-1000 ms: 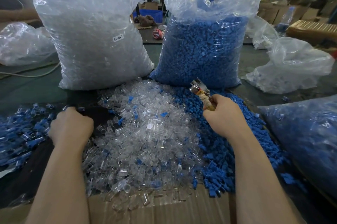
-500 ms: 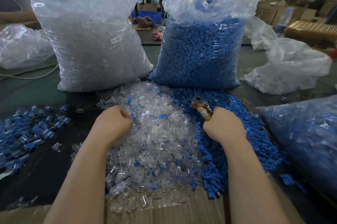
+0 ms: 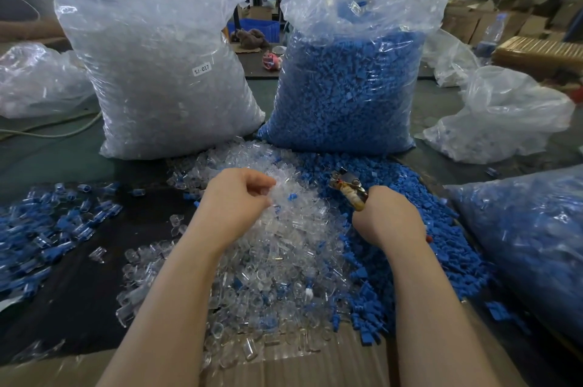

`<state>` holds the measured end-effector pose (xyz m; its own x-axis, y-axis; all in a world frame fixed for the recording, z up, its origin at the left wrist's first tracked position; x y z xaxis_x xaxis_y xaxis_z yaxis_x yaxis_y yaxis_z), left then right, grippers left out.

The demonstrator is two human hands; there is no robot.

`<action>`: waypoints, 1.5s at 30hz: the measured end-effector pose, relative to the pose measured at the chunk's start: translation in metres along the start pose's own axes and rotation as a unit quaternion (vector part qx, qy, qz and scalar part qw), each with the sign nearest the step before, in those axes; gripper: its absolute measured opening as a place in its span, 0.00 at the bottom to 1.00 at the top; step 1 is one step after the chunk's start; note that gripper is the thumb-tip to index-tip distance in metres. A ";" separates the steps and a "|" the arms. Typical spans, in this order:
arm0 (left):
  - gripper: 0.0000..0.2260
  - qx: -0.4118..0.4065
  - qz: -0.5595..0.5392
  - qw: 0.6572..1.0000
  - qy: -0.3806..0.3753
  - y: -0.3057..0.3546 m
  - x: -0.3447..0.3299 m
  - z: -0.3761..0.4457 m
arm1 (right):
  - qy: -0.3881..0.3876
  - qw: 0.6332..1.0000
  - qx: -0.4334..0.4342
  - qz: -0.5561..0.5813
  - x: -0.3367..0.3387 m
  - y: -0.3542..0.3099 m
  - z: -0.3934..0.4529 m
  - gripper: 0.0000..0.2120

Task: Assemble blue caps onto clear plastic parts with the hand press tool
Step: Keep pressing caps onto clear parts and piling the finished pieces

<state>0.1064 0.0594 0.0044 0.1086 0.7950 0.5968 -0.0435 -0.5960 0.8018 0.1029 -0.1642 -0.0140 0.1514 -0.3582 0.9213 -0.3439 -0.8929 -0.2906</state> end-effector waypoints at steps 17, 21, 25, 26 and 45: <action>0.11 -0.035 -0.132 0.990 0.024 0.017 -0.001 -0.008 | 0.038 0.997 0.058 0.023 -0.006 0.000 0.005 0.05; 0.11 -0.038 -0.152 0.987 0.039 0.023 -0.004 -0.008 | 0.049 0.996 0.059 0.037 -0.007 -0.001 0.004 0.09; 0.07 -0.038 -0.179 0.982 0.033 0.023 -0.008 -0.008 | 0.055 0.994 0.064 0.063 -0.008 -0.002 0.006 0.07; 0.07 -0.040 -0.182 0.982 0.030 0.023 -0.008 -0.008 | 0.058 0.993 0.068 0.077 -0.006 -0.002 0.006 0.07; 0.05 -0.066 -0.175 0.981 0.042 0.036 -0.026 -0.011 | 0.044 0.938 0.284 0.195 0.013 -0.037 -0.021 0.11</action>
<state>0.0913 0.0188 0.0182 0.0573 0.9582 0.2802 -0.1475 -0.2694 0.9517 0.0983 -0.1300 0.0143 0.0316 -0.6866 0.7264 0.1951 -0.7085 -0.6782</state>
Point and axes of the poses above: each hand's wrist, its own z-axis towards the middle knuckle, its own x-axis out of the back of the hand, y = z × x, the point moved 3 cm from there along z, towards the middle knuckle, and after that the axes turned 8 degrees about -y, right-handed, at the moved point
